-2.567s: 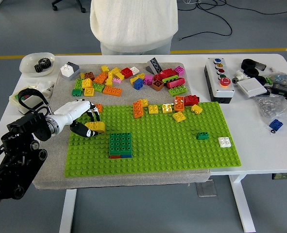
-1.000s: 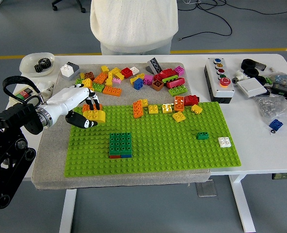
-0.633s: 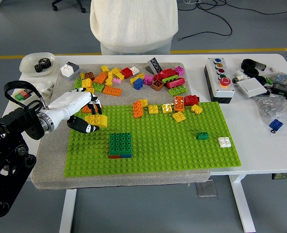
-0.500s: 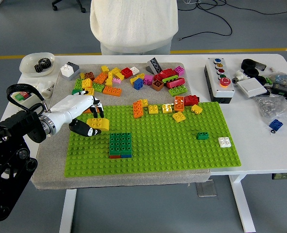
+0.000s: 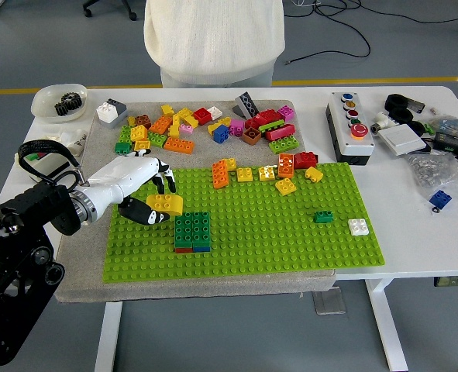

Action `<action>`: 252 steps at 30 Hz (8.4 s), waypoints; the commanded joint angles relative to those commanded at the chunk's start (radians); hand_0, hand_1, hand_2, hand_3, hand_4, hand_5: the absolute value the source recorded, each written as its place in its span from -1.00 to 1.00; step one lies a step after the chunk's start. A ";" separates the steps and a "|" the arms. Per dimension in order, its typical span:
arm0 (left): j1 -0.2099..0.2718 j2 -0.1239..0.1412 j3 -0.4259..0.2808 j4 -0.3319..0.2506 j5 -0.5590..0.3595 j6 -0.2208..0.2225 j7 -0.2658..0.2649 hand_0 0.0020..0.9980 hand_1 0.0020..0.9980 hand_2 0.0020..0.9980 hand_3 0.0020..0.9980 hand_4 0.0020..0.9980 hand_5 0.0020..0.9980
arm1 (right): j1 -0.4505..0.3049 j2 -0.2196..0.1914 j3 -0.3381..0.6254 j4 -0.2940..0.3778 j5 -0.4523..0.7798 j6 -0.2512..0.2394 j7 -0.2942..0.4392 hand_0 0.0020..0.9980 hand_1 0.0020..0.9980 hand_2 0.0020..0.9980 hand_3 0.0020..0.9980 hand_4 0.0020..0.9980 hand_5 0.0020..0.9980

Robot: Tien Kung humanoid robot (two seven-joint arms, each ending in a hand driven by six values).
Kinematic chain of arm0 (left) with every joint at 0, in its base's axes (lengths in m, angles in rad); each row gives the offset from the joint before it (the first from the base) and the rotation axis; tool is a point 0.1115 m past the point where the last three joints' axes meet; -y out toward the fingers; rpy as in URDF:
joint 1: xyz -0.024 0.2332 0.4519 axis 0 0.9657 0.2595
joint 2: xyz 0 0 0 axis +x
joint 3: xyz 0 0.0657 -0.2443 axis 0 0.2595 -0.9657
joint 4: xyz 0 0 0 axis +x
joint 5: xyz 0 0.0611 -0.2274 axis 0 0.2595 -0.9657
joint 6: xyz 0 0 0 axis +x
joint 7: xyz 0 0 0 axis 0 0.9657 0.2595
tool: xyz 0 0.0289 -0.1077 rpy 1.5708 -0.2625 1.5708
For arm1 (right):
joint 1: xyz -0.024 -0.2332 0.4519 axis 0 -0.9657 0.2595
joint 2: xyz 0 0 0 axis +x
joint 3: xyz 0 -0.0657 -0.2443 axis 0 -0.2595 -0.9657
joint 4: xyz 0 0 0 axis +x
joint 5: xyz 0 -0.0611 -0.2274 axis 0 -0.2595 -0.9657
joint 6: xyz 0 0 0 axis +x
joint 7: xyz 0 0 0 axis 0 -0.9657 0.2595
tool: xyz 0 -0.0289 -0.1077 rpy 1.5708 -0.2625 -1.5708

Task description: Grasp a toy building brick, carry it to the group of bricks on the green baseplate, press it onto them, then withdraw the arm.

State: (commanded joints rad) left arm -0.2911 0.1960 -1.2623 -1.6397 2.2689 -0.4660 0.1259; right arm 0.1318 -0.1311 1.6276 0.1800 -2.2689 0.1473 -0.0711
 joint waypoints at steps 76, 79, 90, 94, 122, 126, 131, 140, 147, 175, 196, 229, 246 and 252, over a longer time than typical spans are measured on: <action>0.012 -0.056 0.108 0.078 -0.059 0.124 0.019 1.00 0.20 -0.10 0.03 0.65 -1.00 | 0.001 0.000 -0.017 0.000 0.000 0.000 0.005 0.49 0.29 0.43 0.28 0.79 -0.03; 0.010 -0.057 0.108 0.082 -0.058 0.125 0.015 1.00 0.20 -0.11 0.02 0.65 -1.00 | 0.001 0.000 -0.016 0.000 0.000 0.000 0.005 0.49 0.29 0.44 0.27 0.79 -0.03; 0.006 -0.058 0.106 0.089 -0.052 0.115 0.008 1.00 0.23 -0.11 0.02 0.67 -1.00 | 0.002 -0.001 -0.016 0.000 0.000 -0.001 0.005 0.49 0.29 0.43 0.28 0.78 -0.03; 0.006 -0.058 0.107 0.093 -0.049 0.113 0.005 1.00 0.23 -0.11 0.02 0.67 -1.00 | 0.002 0.000 -0.018 0.000 0.000 -0.001 0.006 0.49 0.29 0.43 0.28 0.78 -0.03; 0.003 -0.062 0.103 0.109 -0.037 0.111 0.001 1.00 0.27 -0.11 0.01 0.70 -1.00 | 0.000 0.001 -0.022 0.000 0.000 0.001 0.007 0.49 0.29 0.44 0.27 0.79 -0.02; 0.004 -0.063 0.102 0.110 -0.034 0.107 -0.001 1.00 0.28 -0.11 0.01 0.70 -1.00 | -0.001 0.001 -0.022 0.000 0.000 0.001 0.007 0.49 0.29 0.43 0.27 0.79 -0.03; 0.004 -0.063 0.103 0.111 -0.035 0.106 -0.002 1.00 0.30 -0.10 0.00 0.71 -1.00 | -0.001 0.002 -0.023 0.000 0.000 0.002 0.008 0.49 0.29 0.43 0.27 0.78 -0.03; 0.003 -0.063 0.102 0.112 -0.039 0.106 -0.004 1.00 0.33 -0.10 0.01 0.74 -1.00 | -0.001 0.002 -0.023 0.000 0.000 0.002 0.008 0.49 0.29 0.43 0.27 0.78 -0.03; 0.003 -0.063 0.102 0.113 -0.042 0.109 -0.003 1.00 0.37 -0.09 0.02 0.77 -1.00 | -0.002 0.003 -0.023 0.000 0.000 0.003 0.008 0.49 0.29 0.43 0.27 0.78 -0.03; -0.004 -0.064 0.099 0.112 -0.044 0.108 -0.002 1.00 0.40 -0.09 0.00 0.71 -1.00 | -0.002 0.003 -0.020 0.000 0.000 0.003 0.008 0.49 0.29 0.43 0.27 0.78 -0.03; -0.008 -0.065 0.099 0.111 -0.052 0.105 -0.006 1.00 0.42 -0.07 0.02 0.59 -0.88 | -0.001 0.003 -0.021 0.000 0.000 0.004 0.008 0.49 0.29 0.43 0.27 0.78 -0.03; -0.013 -0.055 0.104 0.120 -0.029 0.084 -0.025 1.00 0.46 -0.05 0.02 0.61 -0.78 | -0.003 0.005 -0.025 0.000 0.000 0.006 0.009 0.49 0.29 0.43 0.27 0.79 -0.03; -0.032 -0.037 0.111 0.123 -0.032 0.078 -0.053 1.00 0.48 -0.03 0.04 0.66 -0.75 | -0.001 0.005 -0.024 0.000 0.000 0.006 0.009 0.50 0.29 0.43 0.26 0.78 -0.02; -0.034 -0.031 0.111 0.121 -0.029 0.069 -0.060 1.00 0.48 -0.03 0.04 0.67 -0.75 | -0.001 0.004 -0.023 0.000 0.000 0.006 0.009 0.50 0.29 0.43 0.26 0.78 -0.02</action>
State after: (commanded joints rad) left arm -0.3251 0.1648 -1.1513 -1.5182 2.2398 -0.3970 0.0654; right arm 0.1308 -0.1267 1.6043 0.1800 -2.2689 0.1533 -0.0624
